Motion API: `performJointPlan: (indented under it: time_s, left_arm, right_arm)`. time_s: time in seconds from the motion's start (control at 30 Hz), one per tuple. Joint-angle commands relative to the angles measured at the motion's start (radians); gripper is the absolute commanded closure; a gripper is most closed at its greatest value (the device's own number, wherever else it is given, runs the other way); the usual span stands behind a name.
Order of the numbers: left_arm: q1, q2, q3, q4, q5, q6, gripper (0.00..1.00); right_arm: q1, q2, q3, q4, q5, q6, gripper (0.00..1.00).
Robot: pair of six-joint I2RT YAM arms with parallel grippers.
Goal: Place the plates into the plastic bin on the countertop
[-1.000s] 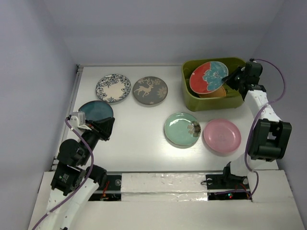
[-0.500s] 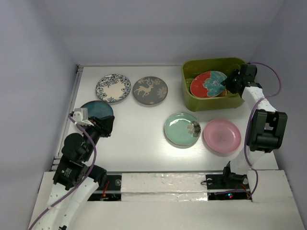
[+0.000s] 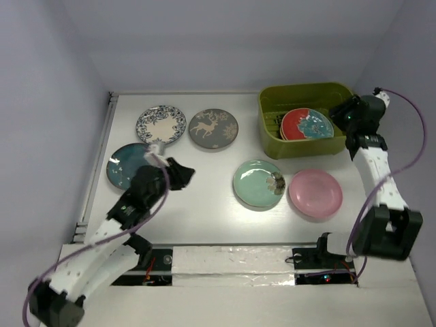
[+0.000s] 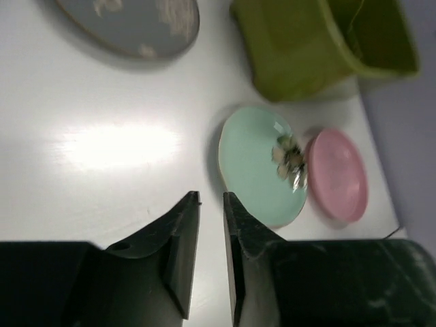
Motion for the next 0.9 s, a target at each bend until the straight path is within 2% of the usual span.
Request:
performJointPlan:
  time_s: [0.0, 0.03, 0.07, 0.1, 0.17, 0.2, 0.23, 0.3, 0.37, 0.53, 0.67, 0.77, 0.87]
  left_arm:
    - [-0.188, 0.148, -0.010, 0.164, -0.163, -0.076, 0.80]
    - [-0.228, 0.235, 0.021, 0.170, -0.199, -0.075, 0.78]
    - [-0.276, 0.280, 0.035, 0.191, -0.216, -0.075, 0.77]
    - [-0.290, 0.329, 0.045, 0.208, -0.210, -0.078, 0.74]
    - [-0.311, 0.455, 0.065, 0.269, -0.199, -0.084, 0.70]
    - [-0.320, 0.496, 0.072, 0.288, -0.185, -0.089, 0.62]
    - [-0.331, 0.572, 0.079, 0.302, -0.179, -0.090, 0.58]
    - [-0.340, 0.643, 0.105, 0.334, -0.170, -0.093, 0.49]
    - [-0.340, 0.734, 0.127, 0.368, -0.164, -0.102, 0.46]
    - [-0.340, 0.896, 0.165, 0.449, -0.141, -0.127, 0.46]
    - [-0.340, 1.002, 0.219, 0.501, -0.125, -0.150, 0.49]
    - [-0.340, 1.070, 0.236, 0.536, -0.118, -0.173, 0.55]
    - [-0.340, 1.127, 0.236, 0.585, -0.101, -0.210, 0.67]
  right_arm:
    - [0.006, -0.158, -0.129, 0.192, -0.103, 0.058, 0.81]
    - [0.020, -0.257, -0.176, 0.224, -0.134, 0.068, 0.98]
    - [0.036, -0.310, -0.225, 0.261, -0.162, 0.083, 1.00]
    - [0.078, -0.360, -0.275, 0.336, -0.208, 0.104, 1.00]
    - [0.140, -0.491, -0.397, 0.370, -0.222, 0.120, 1.00]
    - [0.175, -0.528, -0.428, 0.379, -0.213, 0.114, 1.00]
    - [0.236, -0.558, -0.470, 0.373, -0.210, 0.105, 1.00]
    - [0.278, -0.629, -0.517, 0.361, -0.243, 0.102, 1.00]
    - [0.306, -0.678, -0.585, 0.375, -0.288, 0.106, 1.00]
    - [0.341, -0.733, -0.704, 0.412, -0.389, 0.121, 1.00]
    - [0.341, -0.752, -0.758, 0.424, -0.415, 0.109, 1.00]
    - [0.341, -0.763, -0.781, 0.436, -0.429, 0.108, 1.00]
    - [0.341, -0.760, -0.801, 0.448, -0.428, 0.102, 1.00]
